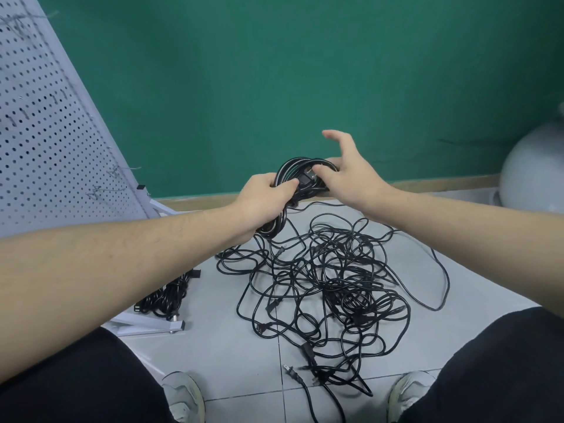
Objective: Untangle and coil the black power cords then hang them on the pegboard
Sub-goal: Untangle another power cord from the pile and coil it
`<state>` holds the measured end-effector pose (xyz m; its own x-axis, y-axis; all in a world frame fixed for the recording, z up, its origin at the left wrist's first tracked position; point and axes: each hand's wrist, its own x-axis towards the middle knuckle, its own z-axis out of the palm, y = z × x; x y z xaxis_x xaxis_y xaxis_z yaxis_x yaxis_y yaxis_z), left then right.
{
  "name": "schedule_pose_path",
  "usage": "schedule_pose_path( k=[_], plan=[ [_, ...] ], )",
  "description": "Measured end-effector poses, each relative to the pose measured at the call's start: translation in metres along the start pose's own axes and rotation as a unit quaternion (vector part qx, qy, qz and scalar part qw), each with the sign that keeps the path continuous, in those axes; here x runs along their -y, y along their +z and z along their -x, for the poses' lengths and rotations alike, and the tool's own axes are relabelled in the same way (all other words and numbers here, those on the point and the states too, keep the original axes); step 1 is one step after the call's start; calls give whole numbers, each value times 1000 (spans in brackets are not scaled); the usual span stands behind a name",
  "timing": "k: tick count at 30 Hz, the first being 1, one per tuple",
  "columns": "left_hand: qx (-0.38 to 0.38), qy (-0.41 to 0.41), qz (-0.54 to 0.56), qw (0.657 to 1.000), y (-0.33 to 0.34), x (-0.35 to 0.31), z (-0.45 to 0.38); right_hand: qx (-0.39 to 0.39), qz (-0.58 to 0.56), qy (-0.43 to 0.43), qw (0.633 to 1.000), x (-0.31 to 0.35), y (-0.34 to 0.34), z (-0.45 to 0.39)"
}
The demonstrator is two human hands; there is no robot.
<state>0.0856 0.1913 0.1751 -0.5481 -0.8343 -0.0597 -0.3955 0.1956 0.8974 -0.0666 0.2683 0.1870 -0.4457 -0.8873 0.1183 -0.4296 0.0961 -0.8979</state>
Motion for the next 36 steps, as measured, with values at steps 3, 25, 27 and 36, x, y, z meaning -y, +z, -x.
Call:
schedule_pose_path(
  k=[3, 25, 27, 36],
  plan=[
    [8, -1, -8, 1000, 3, 1, 4, 12, 39, -1, 999, -1, -2, 0],
    [108, -36, 231, 966, -8, -8, 13, 34, -103, -53, 993, -12, -12, 1],
    [99, -33, 234, 967, -9, -7, 13, -11, 6, -101, 995, -14, -11, 0],
    [25, 44, 141, 989, -10, 5, -3, 2, 173, -150, 973, -12, -10, 2]
  ],
)
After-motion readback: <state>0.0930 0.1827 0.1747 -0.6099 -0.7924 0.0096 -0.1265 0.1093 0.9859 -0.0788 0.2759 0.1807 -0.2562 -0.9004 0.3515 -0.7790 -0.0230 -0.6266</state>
